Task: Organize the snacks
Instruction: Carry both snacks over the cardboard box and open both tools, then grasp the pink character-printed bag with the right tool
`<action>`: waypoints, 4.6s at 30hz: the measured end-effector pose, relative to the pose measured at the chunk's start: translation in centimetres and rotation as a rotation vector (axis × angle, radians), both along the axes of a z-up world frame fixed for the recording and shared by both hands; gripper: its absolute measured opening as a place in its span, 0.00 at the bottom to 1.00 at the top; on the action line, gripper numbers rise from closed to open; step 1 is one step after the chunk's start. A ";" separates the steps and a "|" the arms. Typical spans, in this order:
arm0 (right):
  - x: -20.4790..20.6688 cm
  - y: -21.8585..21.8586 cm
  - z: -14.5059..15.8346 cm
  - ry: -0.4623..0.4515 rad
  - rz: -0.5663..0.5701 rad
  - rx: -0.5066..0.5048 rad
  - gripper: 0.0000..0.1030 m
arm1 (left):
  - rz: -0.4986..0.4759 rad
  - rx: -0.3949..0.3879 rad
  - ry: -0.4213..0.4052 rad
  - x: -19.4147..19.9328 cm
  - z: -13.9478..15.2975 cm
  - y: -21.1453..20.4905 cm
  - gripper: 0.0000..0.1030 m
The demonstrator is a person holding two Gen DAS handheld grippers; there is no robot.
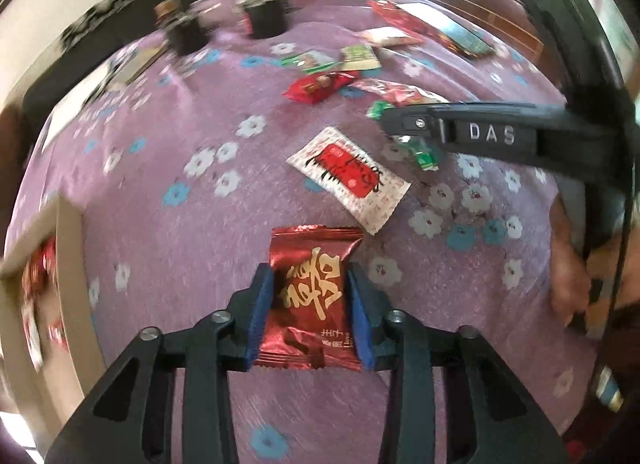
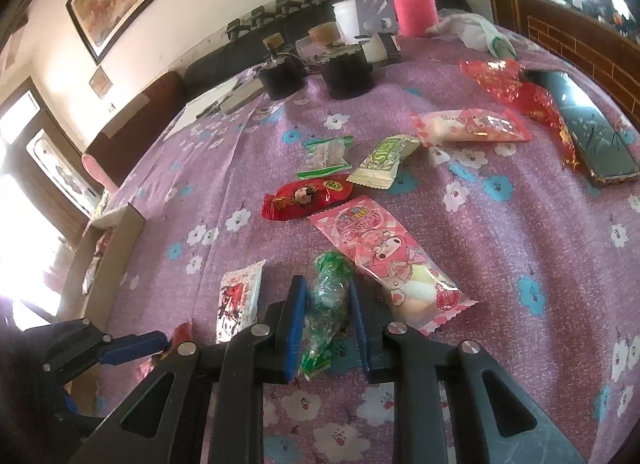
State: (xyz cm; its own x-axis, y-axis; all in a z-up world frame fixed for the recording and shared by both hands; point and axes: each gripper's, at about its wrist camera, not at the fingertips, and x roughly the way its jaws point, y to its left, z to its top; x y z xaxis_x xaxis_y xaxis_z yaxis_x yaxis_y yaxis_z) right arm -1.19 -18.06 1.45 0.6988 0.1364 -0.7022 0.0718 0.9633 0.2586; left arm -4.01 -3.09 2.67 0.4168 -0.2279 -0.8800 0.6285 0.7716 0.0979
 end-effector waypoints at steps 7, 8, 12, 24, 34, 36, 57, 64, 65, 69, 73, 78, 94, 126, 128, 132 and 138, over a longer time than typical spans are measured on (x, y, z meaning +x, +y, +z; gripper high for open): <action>-1.0 -0.4 1.1 -0.078 -0.017 0.010 0.22 | 0.093 -0.201 -0.011 -3.0 3.5 4.4 0.24; -1.1 -0.4 1.3 -0.086 -0.014 0.012 0.22 | 0.118 -0.239 -0.012 -3.3 4.1 5.5 0.24; -1.3 0.1 1.5 -0.103 -0.012 -0.013 0.22 | 0.251 -0.383 -0.034 -4.8 6.2 11.1 0.24; -2.9 5.9 6.3 -0.143 0.147 0.098 0.22 | 0.577 -0.412 -0.091 -4.0 6.2 25.7 0.24; 3.1 20.0 6.2 0.019 0.436 0.131 0.21 | 0.624 -0.272 -0.015 1.4 4.1 28.5 0.24; 4.5 22.7 5.6 0.051 0.468 0.109 0.21 | 0.639 -0.253 -0.003 2.3 3.7 28.9 0.24; 11.2 32.6 2.8 0.138 0.525 -0.001 0.27 | 0.729 -0.289 0.048 6.1 2.3 30.9 0.25; 8.5 30.3 5.7 0.041 0.515 0.010 0.35 | 0.764 -0.361 -0.011 3.6 4.9 31.4 0.33; 8.0 29.7 6.0 0.028 0.511 0.018 0.39 | 0.765 -0.373 -0.025 3.0 5.4 31.3 0.33; 5.6 26.2 7.0 -0.011 0.482 0.064 0.40 | 0.744 -0.418 -0.065 0.9 7.1 30.3 0.33; 3.3 21.1 7.2 -0.042 0.424 0.114 0.40 | 0.689 -0.506 -0.075 -0.7 8.4 28.7 0.36; 0.6 11.2 7.1 -0.095 0.238 0.071 0.42 | 0.597 -0.636 -0.153 -3.2 10.3 25.5 0.68; 2.6 4.2 0.2 0.082 0.082 0.037 0.34 | 0.499 -0.606 0.075 -3.1 6.7 17.6 0.70; 1.8 -2.8 0.2 -0.004 -0.001 -0.098 0.35 | 0.433 -0.480 0.177 -1.4 3.0 10.0 0.70; 1.5 -3.0 0.2 -0.007 -0.003 -0.083 0.32 | 0.430 -0.455 0.180 -0.9 2.5 8.9 0.70; 1.0 -3.7 0.2 -0.008 -0.016 -0.045 0.31 | 0.435 -0.398 0.140 0.2 2.1 6.4 0.70; 1.0 -3.6 0.2 -0.004 -0.013 -0.048 0.32 | 0.438 -0.328 0.133 1.8 0.6 3.8 0.70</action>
